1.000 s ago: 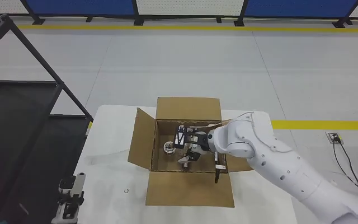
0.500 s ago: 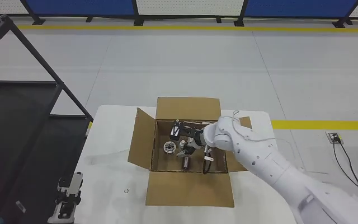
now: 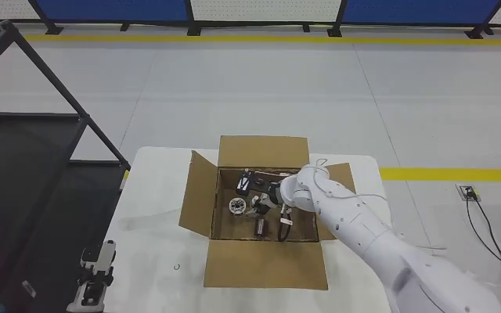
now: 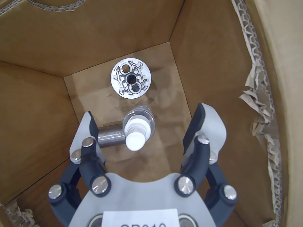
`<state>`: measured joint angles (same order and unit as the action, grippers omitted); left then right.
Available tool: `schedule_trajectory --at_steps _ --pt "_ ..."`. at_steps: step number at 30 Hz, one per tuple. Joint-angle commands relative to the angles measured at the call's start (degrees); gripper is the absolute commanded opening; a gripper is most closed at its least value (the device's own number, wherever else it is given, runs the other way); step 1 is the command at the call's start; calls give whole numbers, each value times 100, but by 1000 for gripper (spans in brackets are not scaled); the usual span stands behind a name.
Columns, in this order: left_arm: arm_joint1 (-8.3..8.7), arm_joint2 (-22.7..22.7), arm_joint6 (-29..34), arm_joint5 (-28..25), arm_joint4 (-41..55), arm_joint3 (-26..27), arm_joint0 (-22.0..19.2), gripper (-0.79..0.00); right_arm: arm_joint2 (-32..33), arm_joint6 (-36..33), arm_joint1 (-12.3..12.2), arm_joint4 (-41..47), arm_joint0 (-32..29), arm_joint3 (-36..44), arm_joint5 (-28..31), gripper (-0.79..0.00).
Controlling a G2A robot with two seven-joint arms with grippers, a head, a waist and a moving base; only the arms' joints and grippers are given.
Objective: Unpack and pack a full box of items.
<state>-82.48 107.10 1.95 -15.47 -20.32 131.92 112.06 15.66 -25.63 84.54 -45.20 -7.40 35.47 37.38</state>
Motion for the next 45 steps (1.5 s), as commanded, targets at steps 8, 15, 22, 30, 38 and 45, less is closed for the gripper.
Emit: schedule_trajectory --at_steps 8,15,22,30,38,45 --pt "0 0 0 0 0 0 0 0 57 -75 234 -49 3 -498 200 -496" --pt "0 0 0 0 0 0 0 0 154 88 336 -73 1 -796 425 -736" --pt "0 0 0 0 0 0 0 0 302 441 312 -185 39 -893 628 -785" --pt "0 0 0 0 0 0 0 0 540 784 71 -440 -26 -485 755 -785" --pt "0 0 0 0 0 0 0 0 1081 791 -502 -772 -343 691 569 -785" --pt "0 0 0 0 0 0 0 0 2029 89 -1221 -923 -1102 2488 325 -785"
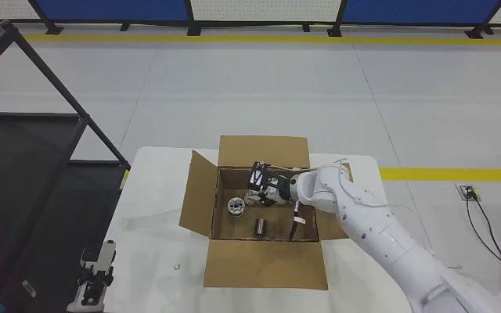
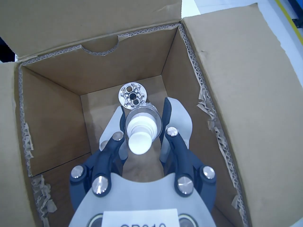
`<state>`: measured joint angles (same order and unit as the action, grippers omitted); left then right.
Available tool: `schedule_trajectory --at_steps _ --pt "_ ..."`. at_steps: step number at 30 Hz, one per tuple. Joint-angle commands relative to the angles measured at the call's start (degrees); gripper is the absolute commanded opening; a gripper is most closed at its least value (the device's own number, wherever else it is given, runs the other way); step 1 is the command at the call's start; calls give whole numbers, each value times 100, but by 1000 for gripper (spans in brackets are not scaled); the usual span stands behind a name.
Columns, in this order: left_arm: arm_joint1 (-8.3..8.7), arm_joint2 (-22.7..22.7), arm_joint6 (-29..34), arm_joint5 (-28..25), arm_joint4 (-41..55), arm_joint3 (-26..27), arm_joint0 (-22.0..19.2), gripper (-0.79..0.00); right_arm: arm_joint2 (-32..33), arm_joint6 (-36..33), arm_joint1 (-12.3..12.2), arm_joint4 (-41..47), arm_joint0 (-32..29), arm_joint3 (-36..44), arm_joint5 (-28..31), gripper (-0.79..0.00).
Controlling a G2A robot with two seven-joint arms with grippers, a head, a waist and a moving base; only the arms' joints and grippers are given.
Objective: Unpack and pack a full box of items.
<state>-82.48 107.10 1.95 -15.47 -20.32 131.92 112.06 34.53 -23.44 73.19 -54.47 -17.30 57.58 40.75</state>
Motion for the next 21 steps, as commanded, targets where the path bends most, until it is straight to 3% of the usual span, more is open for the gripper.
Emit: schedule_trajectory --at_steps 1,4,21 --pt "0 0 0 0 0 0 0 0 304 -293 -182 5 -249 561 -44 -785" --pt "0 0 0 0 0 0 0 0 651 -714 -373 63 -575 1181 -125 -785" --pt "0 0 0 0 0 0 0 0 651 -714 -373 63 -575 1181 -125 -785"
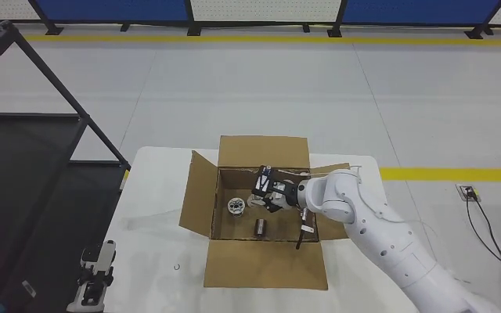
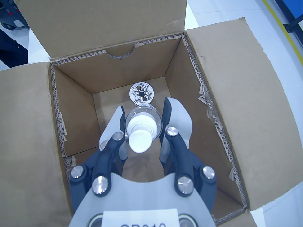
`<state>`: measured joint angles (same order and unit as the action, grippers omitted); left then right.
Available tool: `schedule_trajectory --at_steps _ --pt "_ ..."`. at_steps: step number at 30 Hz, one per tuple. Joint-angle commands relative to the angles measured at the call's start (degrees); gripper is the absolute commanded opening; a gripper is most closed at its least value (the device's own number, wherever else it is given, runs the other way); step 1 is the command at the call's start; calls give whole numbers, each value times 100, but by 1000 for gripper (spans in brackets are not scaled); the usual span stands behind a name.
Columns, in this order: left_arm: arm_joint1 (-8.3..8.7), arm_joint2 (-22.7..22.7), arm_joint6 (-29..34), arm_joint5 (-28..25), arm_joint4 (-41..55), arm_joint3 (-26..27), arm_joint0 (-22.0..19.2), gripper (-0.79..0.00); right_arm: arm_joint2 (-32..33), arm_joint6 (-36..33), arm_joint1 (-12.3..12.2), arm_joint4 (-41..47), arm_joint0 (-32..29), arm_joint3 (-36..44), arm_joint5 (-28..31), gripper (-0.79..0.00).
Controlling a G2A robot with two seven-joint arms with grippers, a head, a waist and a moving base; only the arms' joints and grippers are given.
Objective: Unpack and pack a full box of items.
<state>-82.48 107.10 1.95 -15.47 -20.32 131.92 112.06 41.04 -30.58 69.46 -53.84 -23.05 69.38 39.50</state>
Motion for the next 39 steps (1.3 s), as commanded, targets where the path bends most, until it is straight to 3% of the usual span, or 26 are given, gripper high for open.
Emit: schedule_trajectory --at_steps 1,29,39 --pt "0 0 0 0 0 0 0 0 0 0 0 0 0 0 0 -785" --pt "0 0 0 0 0 0 0 0 0 0 0 0 0 0 0 -785" --pt "0 0 0 0 0 0 0 0 367 61 -154 -149 -536 684 -8 -785"
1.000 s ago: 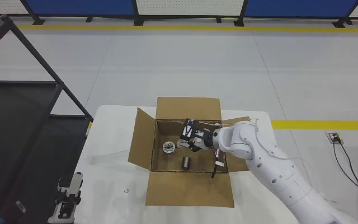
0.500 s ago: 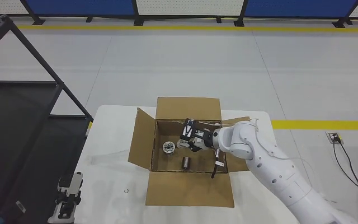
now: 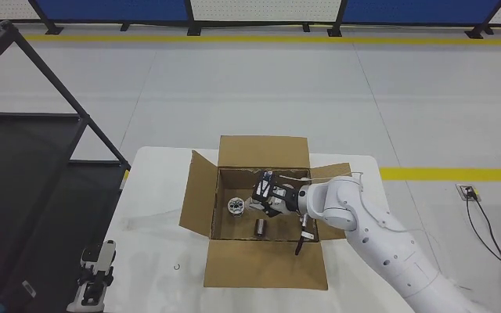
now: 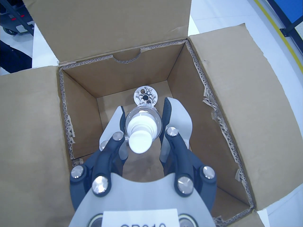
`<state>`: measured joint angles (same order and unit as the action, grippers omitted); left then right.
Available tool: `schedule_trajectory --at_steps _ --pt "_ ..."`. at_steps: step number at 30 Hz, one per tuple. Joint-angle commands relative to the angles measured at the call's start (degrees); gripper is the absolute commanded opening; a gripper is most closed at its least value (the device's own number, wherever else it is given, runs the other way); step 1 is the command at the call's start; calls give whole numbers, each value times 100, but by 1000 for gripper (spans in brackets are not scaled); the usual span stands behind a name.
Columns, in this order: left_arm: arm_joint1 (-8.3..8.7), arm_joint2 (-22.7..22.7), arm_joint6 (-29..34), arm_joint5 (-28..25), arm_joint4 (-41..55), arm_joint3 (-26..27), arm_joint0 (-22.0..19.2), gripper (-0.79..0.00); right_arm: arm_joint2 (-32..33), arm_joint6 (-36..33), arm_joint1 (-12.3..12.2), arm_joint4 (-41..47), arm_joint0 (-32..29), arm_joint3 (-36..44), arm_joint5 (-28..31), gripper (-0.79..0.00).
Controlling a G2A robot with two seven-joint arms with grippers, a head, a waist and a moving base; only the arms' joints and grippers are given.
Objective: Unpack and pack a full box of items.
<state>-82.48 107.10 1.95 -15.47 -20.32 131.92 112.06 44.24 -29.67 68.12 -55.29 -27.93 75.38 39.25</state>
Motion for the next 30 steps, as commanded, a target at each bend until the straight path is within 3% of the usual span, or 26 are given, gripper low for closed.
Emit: schedule_trajectory --at_steps 1,6,21,30 --pt "0 0 0 0 0 0 0 0 110 -61 -45 -16 -105 206 24 -785" --pt "0 0 0 0 0 0 0 0 352 -172 -135 -54 -306 673 100 -785" --pt "0 0 0 0 0 0 0 0 362 -170 -138 -59 -330 696 76 -785" --pt "0 0 0 0 0 0 0 0 800 -288 -277 -462 -815 1637 -285 -785"
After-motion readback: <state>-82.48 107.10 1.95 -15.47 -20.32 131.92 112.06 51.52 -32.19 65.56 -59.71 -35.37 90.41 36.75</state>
